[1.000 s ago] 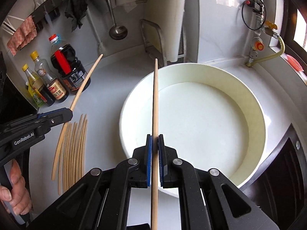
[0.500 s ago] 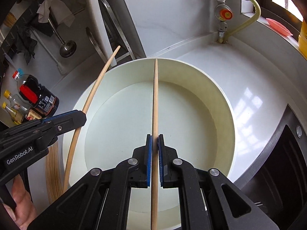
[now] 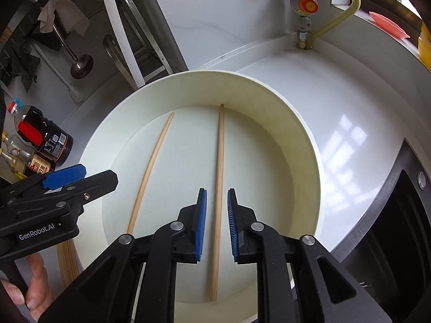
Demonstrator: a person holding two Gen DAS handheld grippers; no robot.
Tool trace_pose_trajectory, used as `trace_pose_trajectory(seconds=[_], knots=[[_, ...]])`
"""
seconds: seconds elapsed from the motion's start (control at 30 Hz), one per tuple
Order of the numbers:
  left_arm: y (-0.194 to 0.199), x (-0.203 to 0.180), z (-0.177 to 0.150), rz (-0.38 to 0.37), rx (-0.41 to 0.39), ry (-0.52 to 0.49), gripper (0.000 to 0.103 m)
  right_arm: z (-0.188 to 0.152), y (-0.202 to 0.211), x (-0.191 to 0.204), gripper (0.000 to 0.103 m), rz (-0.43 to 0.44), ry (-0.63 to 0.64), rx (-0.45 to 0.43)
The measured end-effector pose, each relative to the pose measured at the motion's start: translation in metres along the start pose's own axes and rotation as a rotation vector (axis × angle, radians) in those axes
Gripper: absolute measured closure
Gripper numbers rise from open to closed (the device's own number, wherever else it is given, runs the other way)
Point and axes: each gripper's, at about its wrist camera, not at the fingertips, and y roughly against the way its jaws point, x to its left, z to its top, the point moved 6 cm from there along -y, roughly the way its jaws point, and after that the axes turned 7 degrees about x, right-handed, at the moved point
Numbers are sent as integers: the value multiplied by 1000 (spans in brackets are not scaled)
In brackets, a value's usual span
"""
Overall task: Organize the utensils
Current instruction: 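Open both tools to drop the two chopsticks into the white basin, then move both open tools back over the remaining chopstick row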
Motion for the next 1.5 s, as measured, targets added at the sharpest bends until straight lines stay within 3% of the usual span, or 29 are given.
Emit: trace_pose_trajectory(seconds=[0.7, 1.2, 1.5], knots=[[54, 32, -42, 37, -64, 9, 24, -40, 50, 24, 69, 0, -16, -65], [92, 80, -92, 107, -115, 32, 16, -69, 62, 87, 52, 22, 76, -68], [105, 122, -123, 136, -123, 104, 12, -85, 57, 137, 42, 53, 188, -27]])
